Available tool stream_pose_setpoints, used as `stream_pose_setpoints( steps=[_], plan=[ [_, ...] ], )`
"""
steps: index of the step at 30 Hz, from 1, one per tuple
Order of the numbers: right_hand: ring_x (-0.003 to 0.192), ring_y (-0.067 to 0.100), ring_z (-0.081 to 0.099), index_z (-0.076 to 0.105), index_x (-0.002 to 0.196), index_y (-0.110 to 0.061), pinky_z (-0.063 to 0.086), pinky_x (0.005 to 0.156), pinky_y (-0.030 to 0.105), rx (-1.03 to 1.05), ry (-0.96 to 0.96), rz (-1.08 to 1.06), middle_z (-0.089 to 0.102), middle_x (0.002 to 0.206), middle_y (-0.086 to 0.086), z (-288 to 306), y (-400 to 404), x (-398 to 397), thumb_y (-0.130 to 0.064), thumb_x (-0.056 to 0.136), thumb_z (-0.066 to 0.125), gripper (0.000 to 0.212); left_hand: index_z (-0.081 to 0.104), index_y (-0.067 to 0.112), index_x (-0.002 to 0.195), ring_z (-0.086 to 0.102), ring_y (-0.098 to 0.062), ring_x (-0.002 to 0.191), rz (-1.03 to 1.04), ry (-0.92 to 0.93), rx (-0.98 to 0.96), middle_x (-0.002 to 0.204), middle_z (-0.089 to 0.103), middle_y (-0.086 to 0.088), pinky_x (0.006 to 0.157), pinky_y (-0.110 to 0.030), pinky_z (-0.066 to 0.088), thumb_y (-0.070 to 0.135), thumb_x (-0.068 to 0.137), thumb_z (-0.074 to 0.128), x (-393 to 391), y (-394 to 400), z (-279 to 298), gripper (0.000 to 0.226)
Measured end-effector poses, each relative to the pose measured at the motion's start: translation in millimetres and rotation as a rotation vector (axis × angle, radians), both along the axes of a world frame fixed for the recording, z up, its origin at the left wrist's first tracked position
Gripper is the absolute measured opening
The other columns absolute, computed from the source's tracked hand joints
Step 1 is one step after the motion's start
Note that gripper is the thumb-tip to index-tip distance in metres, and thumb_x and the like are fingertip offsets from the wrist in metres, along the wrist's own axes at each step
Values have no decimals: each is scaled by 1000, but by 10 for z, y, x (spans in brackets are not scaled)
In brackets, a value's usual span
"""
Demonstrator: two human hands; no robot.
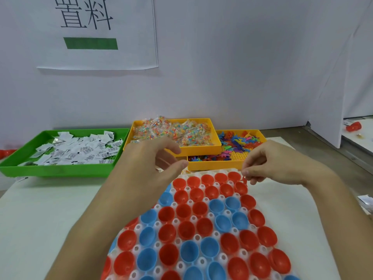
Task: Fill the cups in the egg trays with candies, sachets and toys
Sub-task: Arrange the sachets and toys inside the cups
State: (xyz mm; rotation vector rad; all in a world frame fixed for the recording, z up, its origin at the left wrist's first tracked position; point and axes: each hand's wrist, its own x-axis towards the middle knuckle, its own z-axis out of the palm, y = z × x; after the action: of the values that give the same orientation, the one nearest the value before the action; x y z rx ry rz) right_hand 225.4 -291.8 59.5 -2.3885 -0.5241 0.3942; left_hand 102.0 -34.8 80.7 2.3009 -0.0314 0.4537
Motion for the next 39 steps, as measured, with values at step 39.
stream_pose_setpoints(
  steps=[39],
  plan=[
    [66,7,71,72,87,-26,50,60,19,-142,-31,-30,74,70,-7,-41,-38,44,-28,88,75,3,69,34,90,67,2,70,37,4,23,74,71,15,65,-13,53,35,84,68,-67,242,90,6]
  ],
)
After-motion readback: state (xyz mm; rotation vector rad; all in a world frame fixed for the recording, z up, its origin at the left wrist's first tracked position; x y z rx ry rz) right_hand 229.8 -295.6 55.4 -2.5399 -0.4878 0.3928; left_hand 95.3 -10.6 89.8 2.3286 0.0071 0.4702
